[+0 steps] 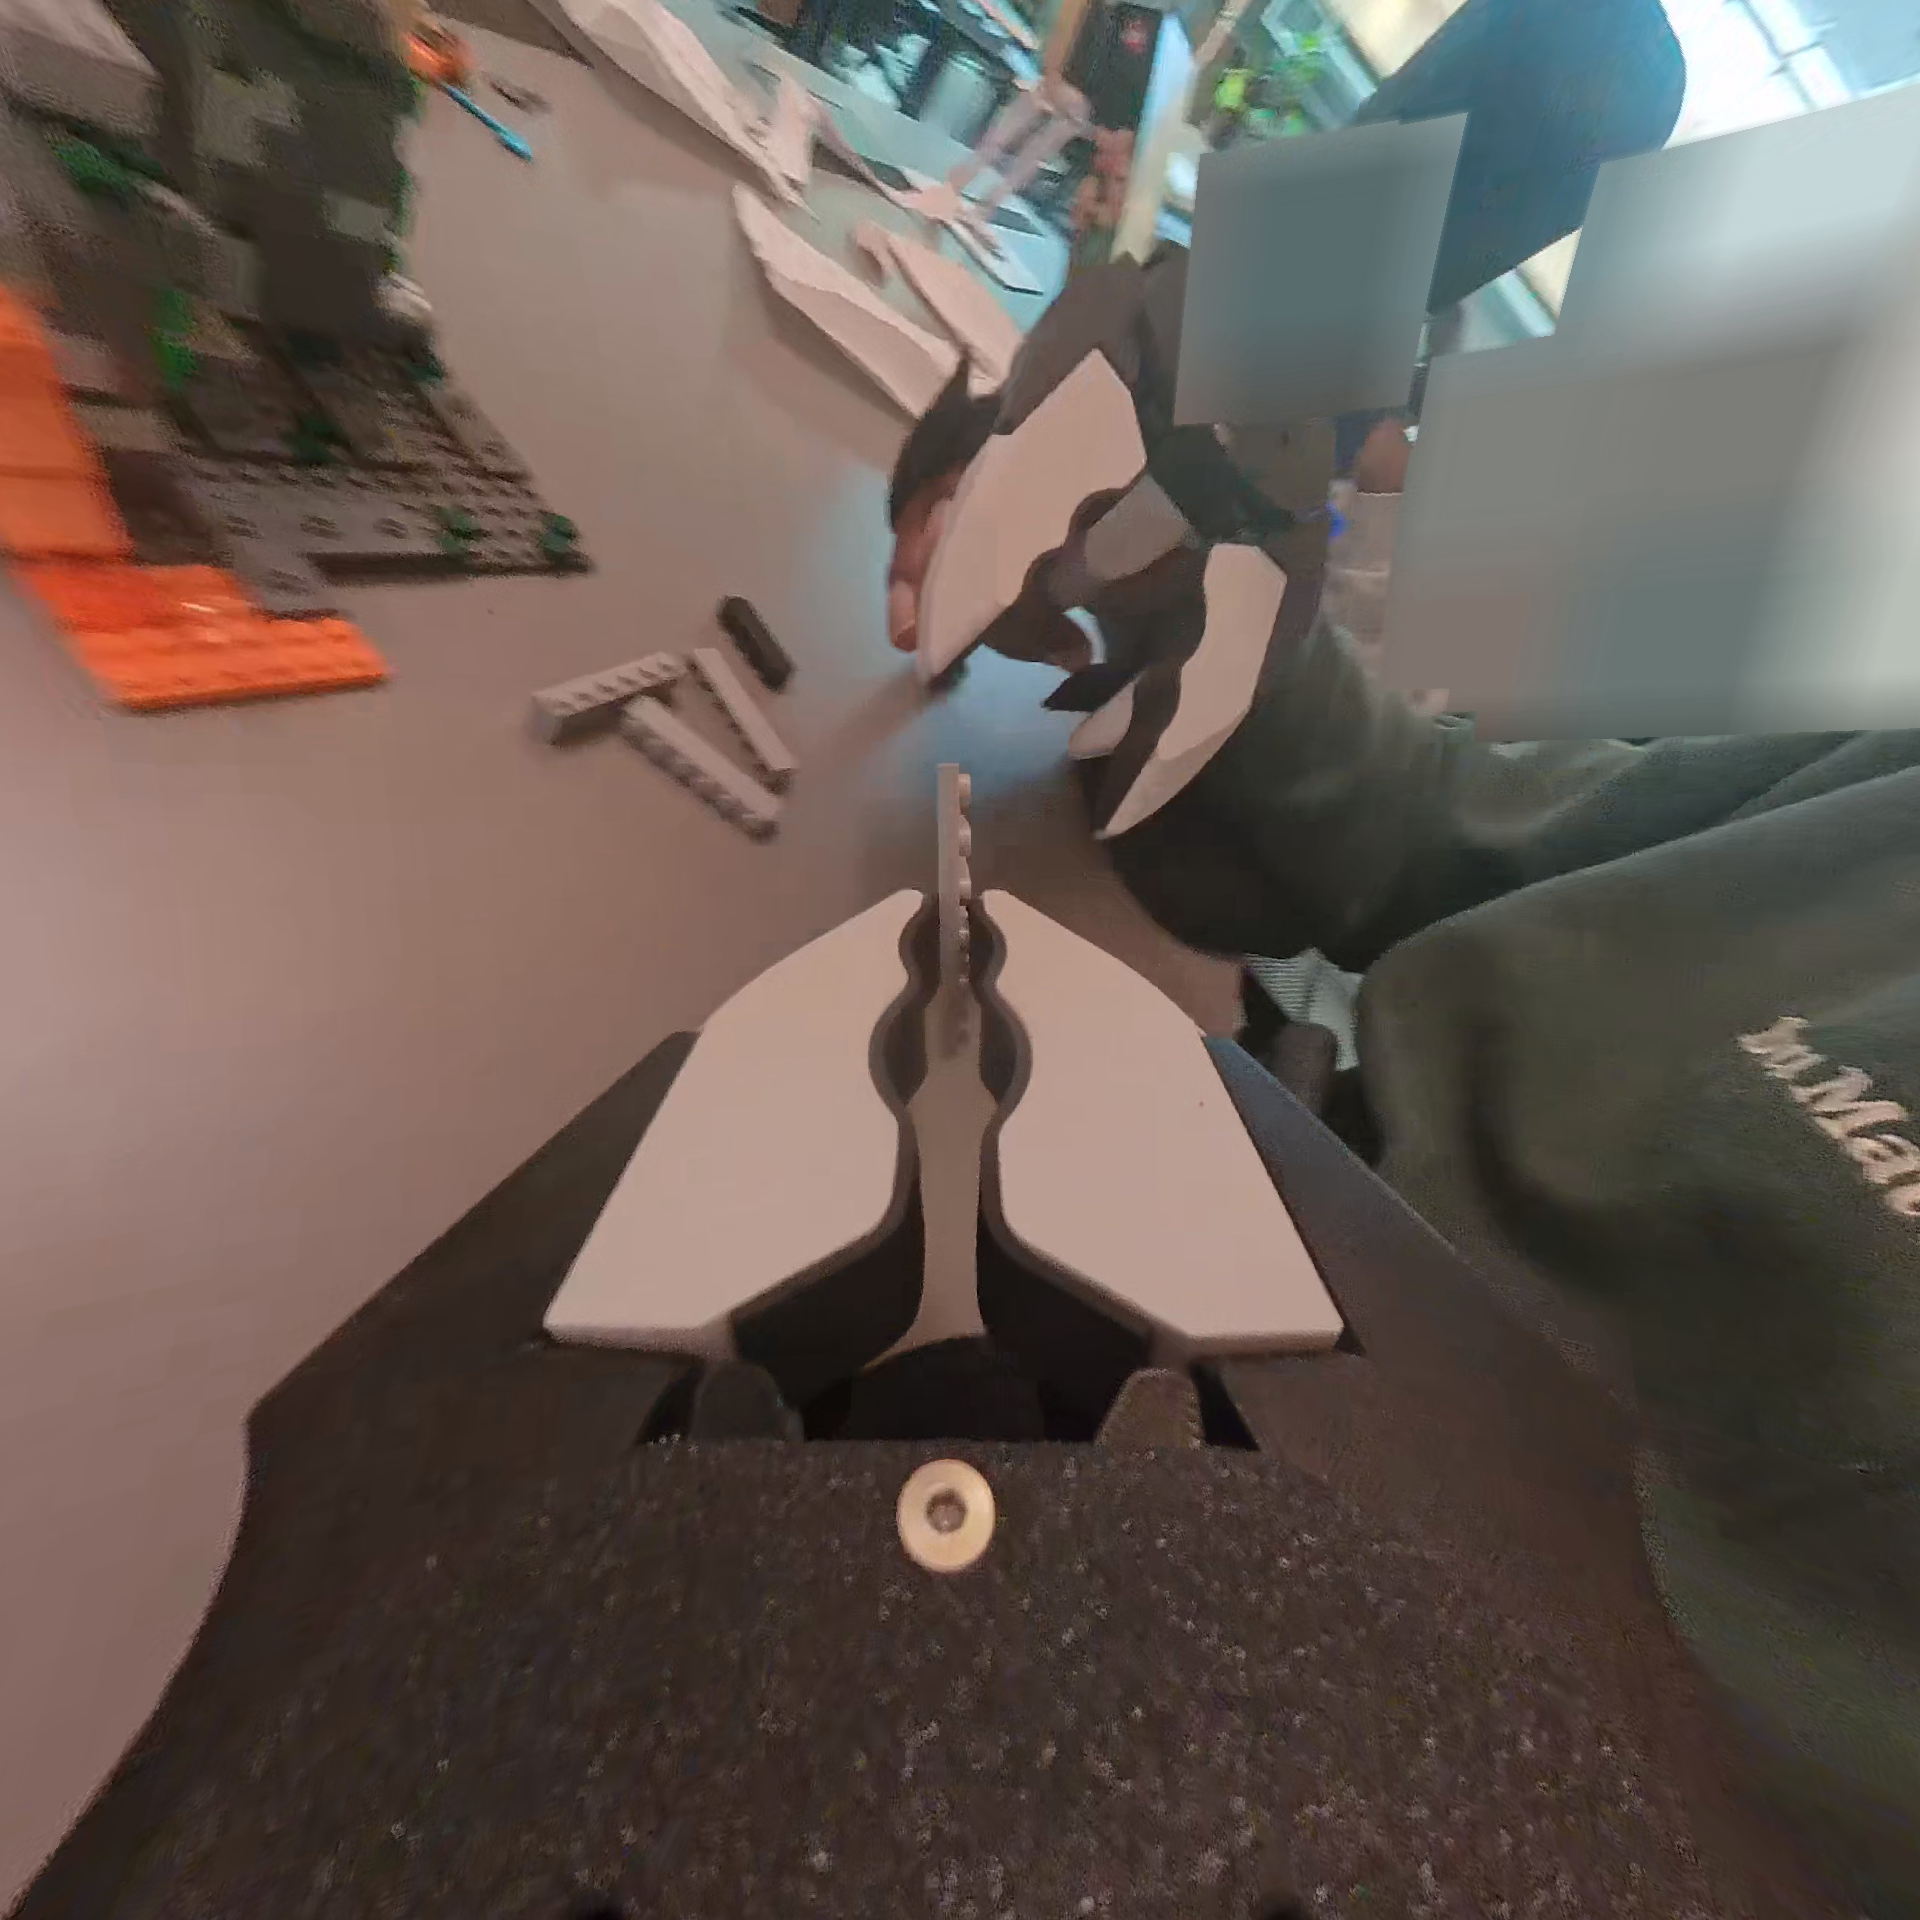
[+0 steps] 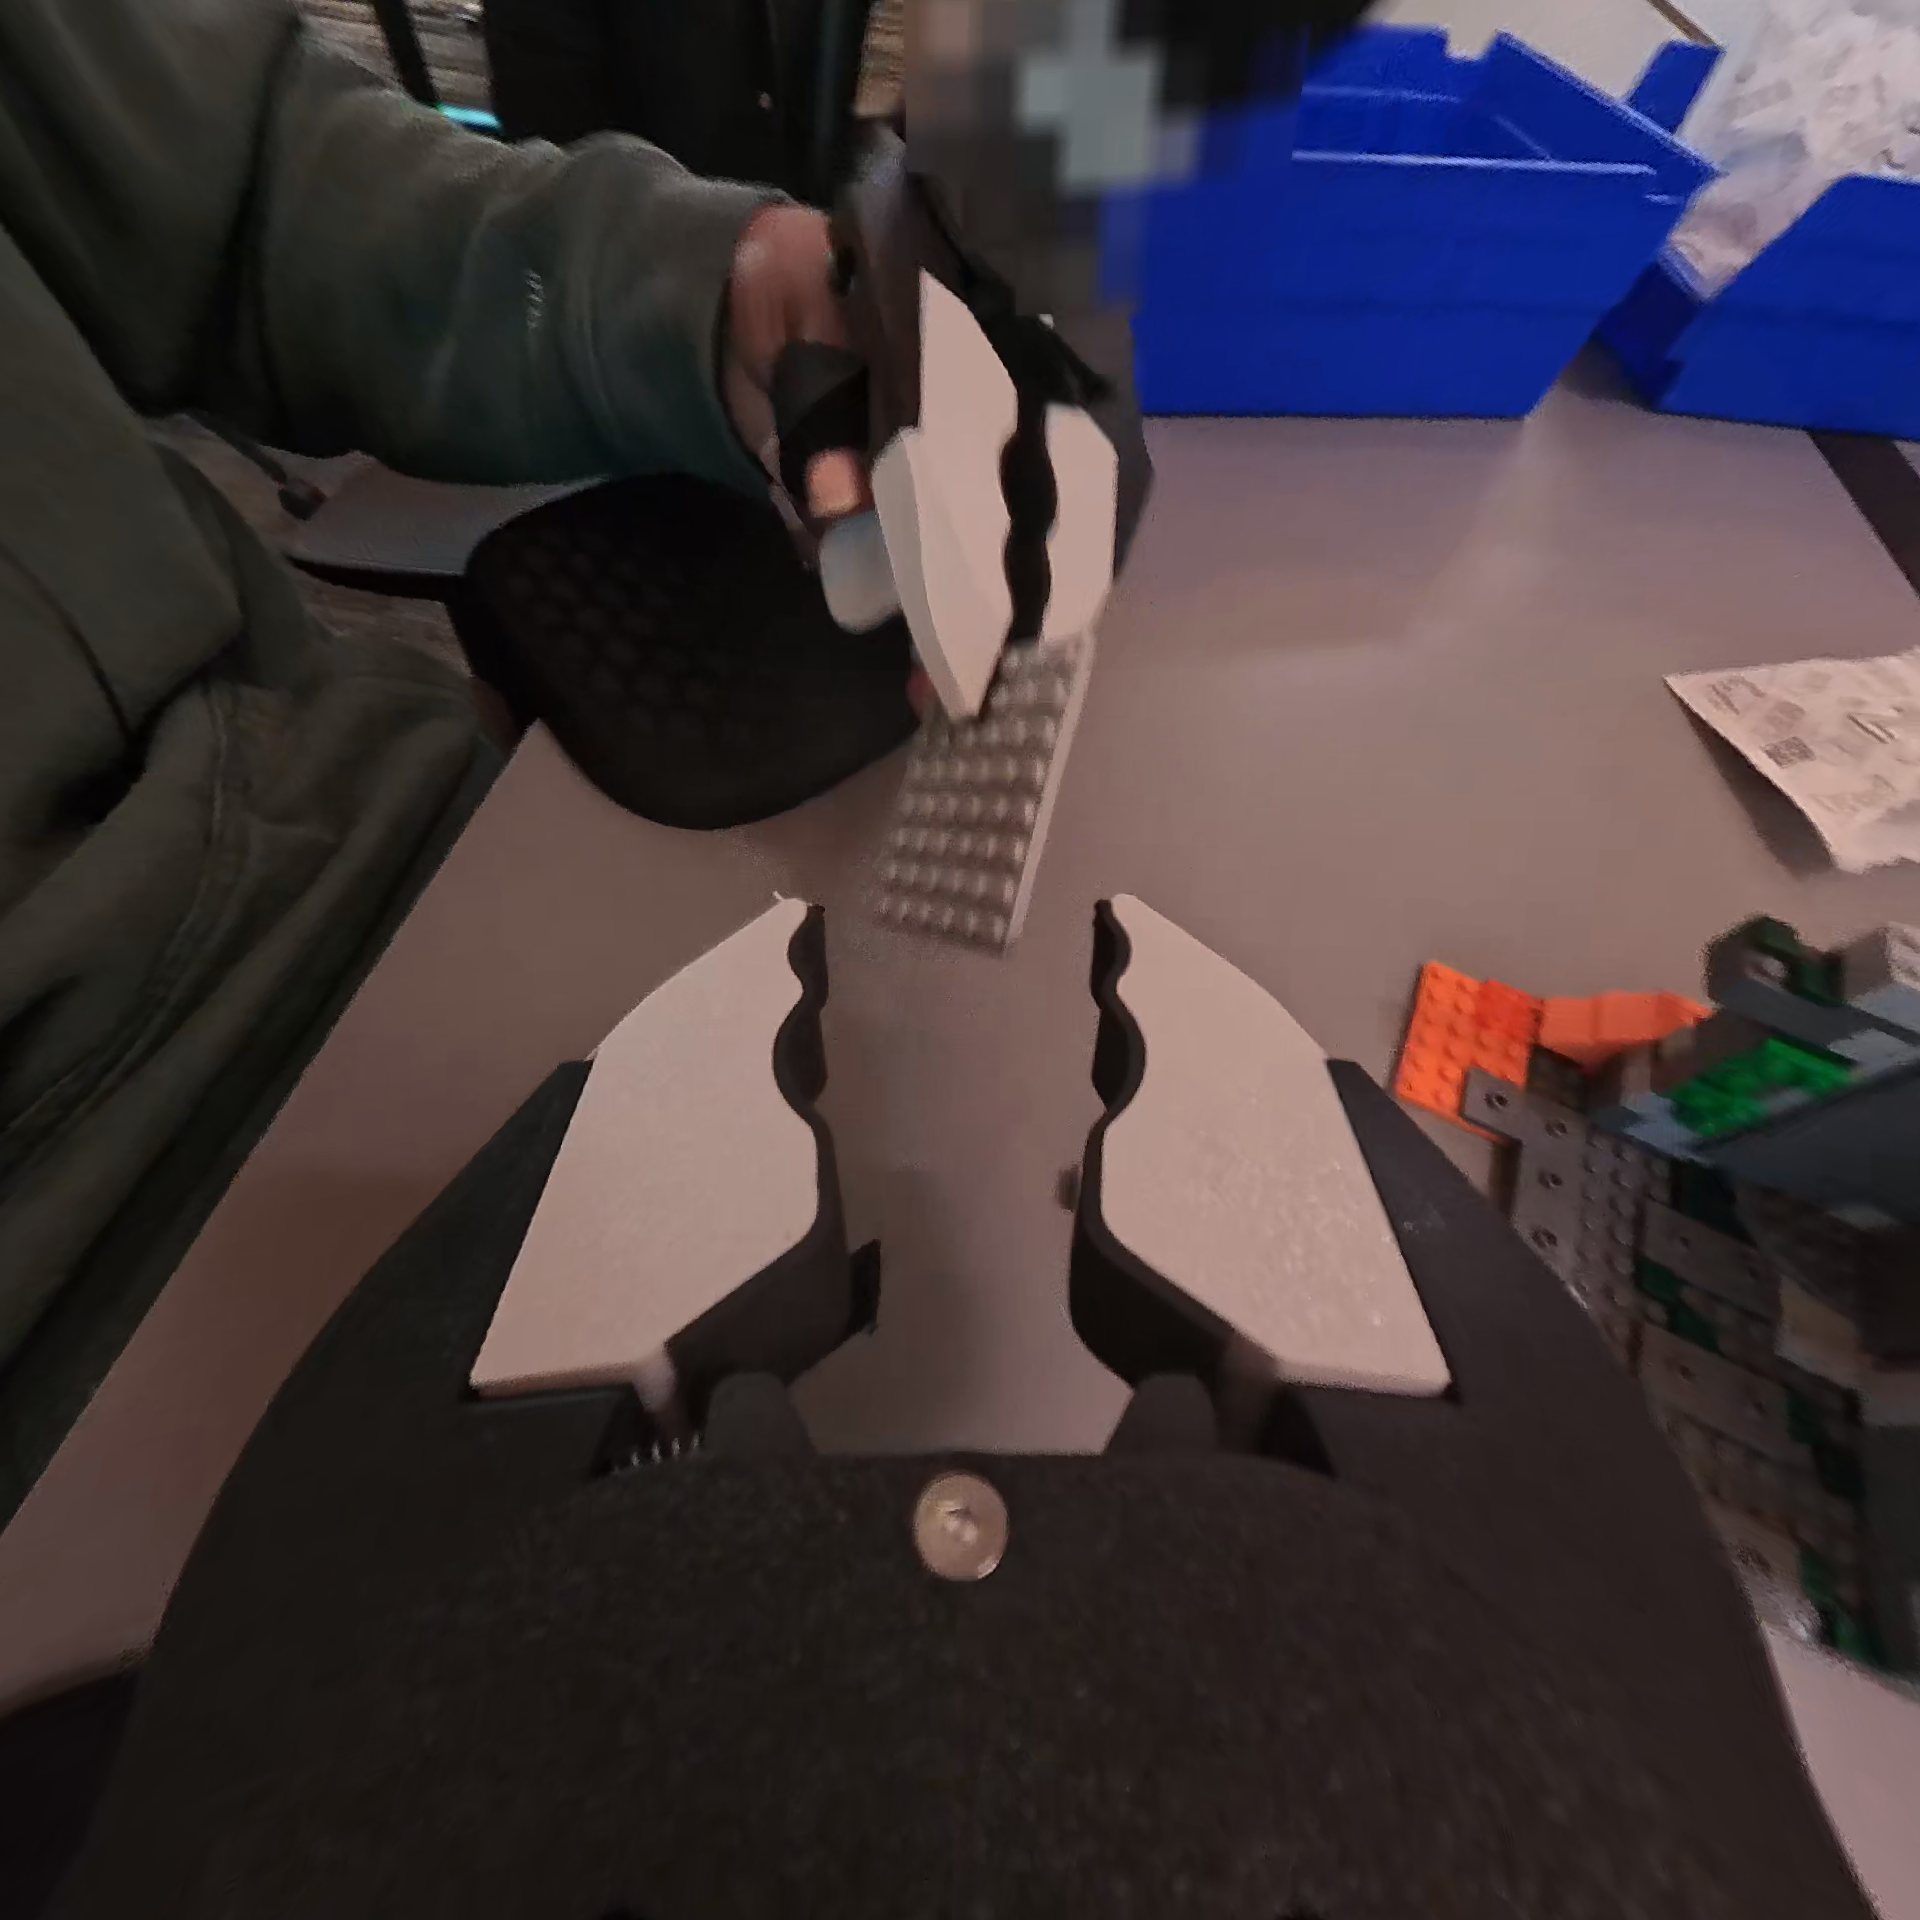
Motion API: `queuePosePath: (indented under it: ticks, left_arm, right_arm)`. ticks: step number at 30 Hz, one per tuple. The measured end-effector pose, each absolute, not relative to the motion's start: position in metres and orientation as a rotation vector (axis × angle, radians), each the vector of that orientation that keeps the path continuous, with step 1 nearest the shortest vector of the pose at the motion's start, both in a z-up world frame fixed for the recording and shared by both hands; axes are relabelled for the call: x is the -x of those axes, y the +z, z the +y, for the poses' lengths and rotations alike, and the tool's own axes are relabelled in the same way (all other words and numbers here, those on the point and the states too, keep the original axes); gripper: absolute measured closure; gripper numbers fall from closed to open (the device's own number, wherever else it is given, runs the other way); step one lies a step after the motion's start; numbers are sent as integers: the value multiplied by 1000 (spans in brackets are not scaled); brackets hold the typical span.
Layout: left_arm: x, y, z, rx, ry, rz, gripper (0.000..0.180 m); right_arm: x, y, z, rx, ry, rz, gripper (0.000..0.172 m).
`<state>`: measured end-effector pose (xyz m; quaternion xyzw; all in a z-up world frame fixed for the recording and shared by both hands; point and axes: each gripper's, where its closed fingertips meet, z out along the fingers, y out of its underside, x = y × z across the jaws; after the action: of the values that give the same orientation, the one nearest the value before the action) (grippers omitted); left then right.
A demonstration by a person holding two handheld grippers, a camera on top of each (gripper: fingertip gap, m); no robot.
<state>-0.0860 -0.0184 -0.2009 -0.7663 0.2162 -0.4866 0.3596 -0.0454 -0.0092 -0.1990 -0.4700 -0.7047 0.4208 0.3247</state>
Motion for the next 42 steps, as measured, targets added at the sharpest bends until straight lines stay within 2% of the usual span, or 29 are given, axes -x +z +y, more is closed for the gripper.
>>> queuePosePath:
  ticks: [6,9,14,19,24,28,32,36,42]
  left_arm:
    - [192,-161,-18,2008,-746,435,176]
    - [272,-139,-25,2051,-452,300,176]
    - [404,-142,-57,2195,74,59,172]
    - [419,-145,-69,2153,2,-18,171]
    - [408,-121,-66,2014,-139,-20,175]
    - [425,-106,-70,1991,-51,-43,176]
    - [458,-129,-79,2135,170,-87,175]
    - [455,-156,-78,2217,196,-66,176]
    - [440,-167,-66,2235,220,5,155]
  right_arm:
    - [27,-226,37,1411,858,-1842,121]
    - [16,-247,51,1517,781,-1876,115]
    - [2,-272,67,1651,673,-1911,112]
    - [2,-280,68,1725,674,-1904,111]
    - [9,-283,69,1775,611,-1887,109]
    - [9,-283,67,1785,573,-1895,109]
    - [11,-284,68,1851,564,-1860,116]
    - [13,-285,68,1918,601,-1813,121]
    - [10,-285,68,1922,603,-1821,121]
